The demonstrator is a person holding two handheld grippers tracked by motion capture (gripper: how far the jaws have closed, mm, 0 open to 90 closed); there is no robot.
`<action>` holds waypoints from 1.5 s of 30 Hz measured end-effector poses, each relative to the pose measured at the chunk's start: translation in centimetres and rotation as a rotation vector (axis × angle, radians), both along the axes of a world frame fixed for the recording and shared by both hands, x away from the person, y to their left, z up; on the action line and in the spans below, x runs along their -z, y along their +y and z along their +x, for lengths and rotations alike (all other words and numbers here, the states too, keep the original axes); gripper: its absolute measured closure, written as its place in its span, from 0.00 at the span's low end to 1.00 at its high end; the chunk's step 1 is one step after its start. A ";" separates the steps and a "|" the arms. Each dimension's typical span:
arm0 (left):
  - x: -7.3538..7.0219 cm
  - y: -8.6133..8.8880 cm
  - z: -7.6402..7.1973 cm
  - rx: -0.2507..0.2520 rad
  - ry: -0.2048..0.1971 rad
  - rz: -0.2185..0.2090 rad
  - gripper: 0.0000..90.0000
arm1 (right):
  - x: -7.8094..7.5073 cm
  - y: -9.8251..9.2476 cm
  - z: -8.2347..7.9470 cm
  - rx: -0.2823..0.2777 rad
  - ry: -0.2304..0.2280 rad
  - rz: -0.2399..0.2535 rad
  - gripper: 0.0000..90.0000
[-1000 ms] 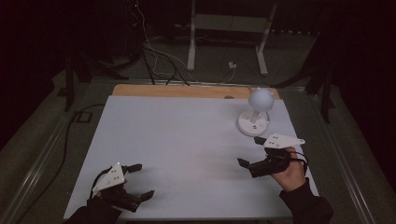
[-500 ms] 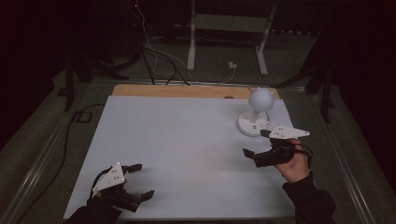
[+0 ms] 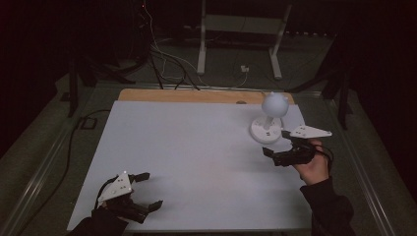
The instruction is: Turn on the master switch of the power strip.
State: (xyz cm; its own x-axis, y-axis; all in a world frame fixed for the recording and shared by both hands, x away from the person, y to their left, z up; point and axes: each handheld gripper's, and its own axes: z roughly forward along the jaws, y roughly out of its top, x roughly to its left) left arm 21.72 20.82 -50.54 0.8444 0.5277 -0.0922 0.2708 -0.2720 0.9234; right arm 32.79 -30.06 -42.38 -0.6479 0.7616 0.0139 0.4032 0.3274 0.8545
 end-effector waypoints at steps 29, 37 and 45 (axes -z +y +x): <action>0.0 0.0 0.0 -0.001 0.002 -0.004 0.00 | 1.6 -3.7 4.8 0.130 0.069 -0.008 0.00; 0.0 0.0 0.0 -0.003 0.003 -0.004 0.00 | 2.7 -4.8 6.0 0.171 0.078 -0.022 0.00; 0.0 0.0 0.0 -0.001 0.003 -0.002 0.00 | 3.8 -5.5 7.3 0.242 0.097 -0.018 0.00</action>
